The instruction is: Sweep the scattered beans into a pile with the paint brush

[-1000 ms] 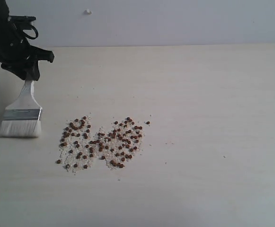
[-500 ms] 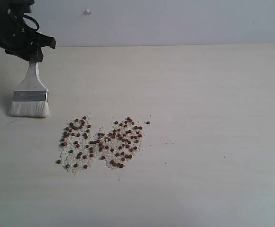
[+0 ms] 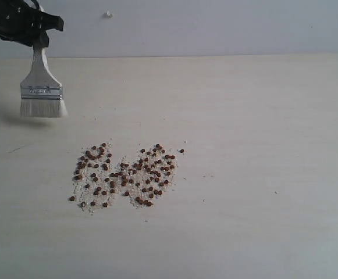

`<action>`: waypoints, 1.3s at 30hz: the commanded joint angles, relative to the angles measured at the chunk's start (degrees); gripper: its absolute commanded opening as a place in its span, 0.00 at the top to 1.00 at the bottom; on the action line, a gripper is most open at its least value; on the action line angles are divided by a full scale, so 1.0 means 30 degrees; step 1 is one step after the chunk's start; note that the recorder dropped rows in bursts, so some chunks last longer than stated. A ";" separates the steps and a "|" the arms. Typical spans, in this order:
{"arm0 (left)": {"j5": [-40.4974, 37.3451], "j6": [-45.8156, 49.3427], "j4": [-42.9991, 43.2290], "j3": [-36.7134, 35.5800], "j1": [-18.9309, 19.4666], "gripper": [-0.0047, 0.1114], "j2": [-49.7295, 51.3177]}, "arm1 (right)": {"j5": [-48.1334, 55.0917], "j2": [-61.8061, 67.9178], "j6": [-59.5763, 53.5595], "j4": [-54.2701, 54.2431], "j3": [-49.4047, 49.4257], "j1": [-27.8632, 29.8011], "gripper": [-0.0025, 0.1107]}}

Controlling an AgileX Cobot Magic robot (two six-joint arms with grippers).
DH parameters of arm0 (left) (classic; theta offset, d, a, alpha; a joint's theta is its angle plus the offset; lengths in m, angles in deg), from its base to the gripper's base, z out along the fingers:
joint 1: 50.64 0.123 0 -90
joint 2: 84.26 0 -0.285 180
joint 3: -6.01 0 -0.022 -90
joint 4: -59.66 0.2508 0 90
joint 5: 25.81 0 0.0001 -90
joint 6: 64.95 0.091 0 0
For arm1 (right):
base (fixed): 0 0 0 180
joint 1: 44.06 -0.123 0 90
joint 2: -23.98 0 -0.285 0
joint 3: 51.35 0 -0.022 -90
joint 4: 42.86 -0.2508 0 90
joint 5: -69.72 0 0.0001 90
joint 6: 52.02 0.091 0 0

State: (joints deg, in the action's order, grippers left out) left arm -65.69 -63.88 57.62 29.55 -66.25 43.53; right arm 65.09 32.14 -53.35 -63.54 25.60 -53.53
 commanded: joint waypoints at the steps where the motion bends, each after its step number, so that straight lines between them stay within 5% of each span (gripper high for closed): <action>1: 0.0321 0.0135 -0.0492 0.0000 -0.0357 0.96 -0.0977 | -0.0829 -0.0121 0.1907 0.0715 -0.0529 0.0051 0.98; 7: 0.0296 0.0147 -0.0613 0.0000 -0.1510 0.96 -0.1931 | 0.0194 0.6425 0.3011 0.1735 -0.3810 -0.0215 0.98; 12: -0.0360 0.0147 -0.0661 0.0000 -0.2632 0.96 -0.2994 | -0.0798 1.5664 0.3011 0.5858 -0.7595 -0.4400 0.97; 17: -0.1036 0.0147 -0.1228 -0.0134 -0.3325 0.96 -0.3186 | -0.2690 2.2397 0.3011 0.8113 -1.1419 -0.7868 0.75; 23: -0.0897 0.0272 -0.1317 -0.0391 -0.3971 0.96 -0.3186 | -0.7727 2.7515 0.6530 0.9189 -1.2453 -0.8238 0.50; 29: -0.0522 0.0635 -0.1760 -0.0391 -0.4360 0.96 -0.3186 | -1.3790 3.1494 1.2670 1.2965 -1.3030 -0.8238 0.49; 39: -0.0612 0.2612 -0.4187 -0.0417 -0.4592 0.96 -0.3186 | -1.2237 3.5672 1.5334 1.5958 -1.7378 -0.8238 0.49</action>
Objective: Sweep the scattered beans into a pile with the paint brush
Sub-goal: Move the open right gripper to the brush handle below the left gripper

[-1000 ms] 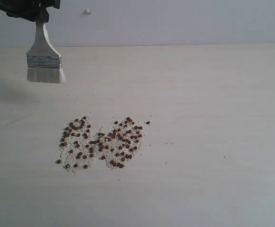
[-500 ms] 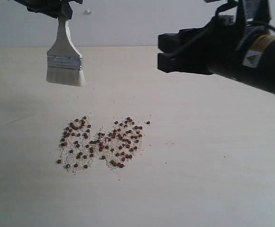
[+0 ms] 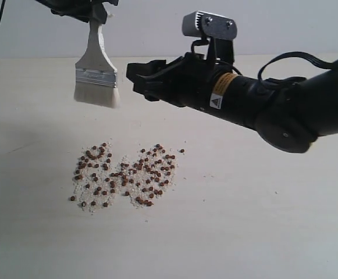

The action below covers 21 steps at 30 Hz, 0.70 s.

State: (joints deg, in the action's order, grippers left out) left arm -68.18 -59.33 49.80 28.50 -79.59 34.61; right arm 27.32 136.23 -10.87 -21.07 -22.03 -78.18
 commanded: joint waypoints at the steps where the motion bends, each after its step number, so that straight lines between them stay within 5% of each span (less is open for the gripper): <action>1: 0.0123 0.1326 -0.1938 -0.0066 -0.0146 0.96 -0.0215 | 0.0389 0.1172 0.1453 0.2294 -0.1925 -0.0020 0.49; 21: -0.0266 0.2552 -0.2912 -0.0066 -0.1440 0.96 -0.0180 | 0.3228 0.1477 0.1814 0.2909 -0.4716 -0.0020 0.49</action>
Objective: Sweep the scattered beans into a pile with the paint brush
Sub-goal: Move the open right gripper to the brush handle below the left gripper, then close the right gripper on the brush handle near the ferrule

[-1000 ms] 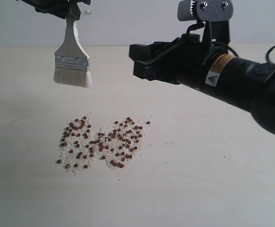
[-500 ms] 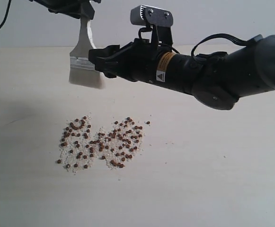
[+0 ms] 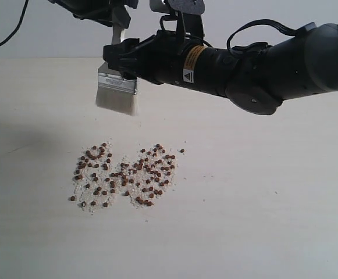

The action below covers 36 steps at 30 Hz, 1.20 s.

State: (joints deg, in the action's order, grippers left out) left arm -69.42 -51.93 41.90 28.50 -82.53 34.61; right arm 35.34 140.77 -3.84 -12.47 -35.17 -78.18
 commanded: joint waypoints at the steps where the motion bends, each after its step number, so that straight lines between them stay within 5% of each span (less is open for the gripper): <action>1: 0.0147 0.0085 -0.0279 -0.0066 -0.0460 0.96 -0.0180 | 0.0690 -0.0038 -0.0590 0.0043 -0.0343 -0.0020 0.49; 36: 0.0223 0.0096 -0.0432 -0.0066 -0.0618 0.96 -0.0180 | 0.2689 -0.0200 -0.6993 -0.6080 -0.0343 -0.0020 0.49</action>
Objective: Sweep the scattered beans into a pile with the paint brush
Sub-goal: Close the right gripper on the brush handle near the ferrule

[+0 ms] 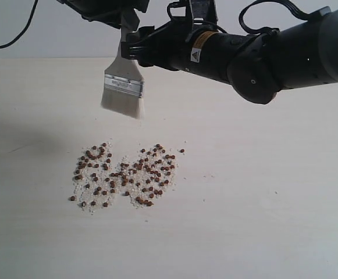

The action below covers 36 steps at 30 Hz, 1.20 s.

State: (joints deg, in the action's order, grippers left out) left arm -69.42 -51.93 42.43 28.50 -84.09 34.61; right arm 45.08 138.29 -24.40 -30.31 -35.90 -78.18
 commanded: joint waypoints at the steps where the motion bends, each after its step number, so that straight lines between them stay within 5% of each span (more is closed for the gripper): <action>1: 0.0223 0.0096 -0.0692 -0.0066 -0.0128 0.96 -0.0180 | -0.0765 0.0827 -0.0140 -0.0195 -0.0099 -0.0020 0.49; 9: 0.0185 0.0096 -0.0695 -0.0066 -0.0461 0.96 -0.0180 | -0.2894 0.1900 -0.0109 -0.0724 -0.0099 -0.0020 0.49; 36: -0.0071 0.0096 -0.0973 -0.0066 -0.0501 0.96 -0.0180 | -0.2409 0.2937 -0.0155 -0.1735 -0.1051 -0.0020 0.49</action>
State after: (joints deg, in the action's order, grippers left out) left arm -69.79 -51.83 40.17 28.48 -85.51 34.61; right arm 38.74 147.00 -24.40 -35.25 -38.79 -78.18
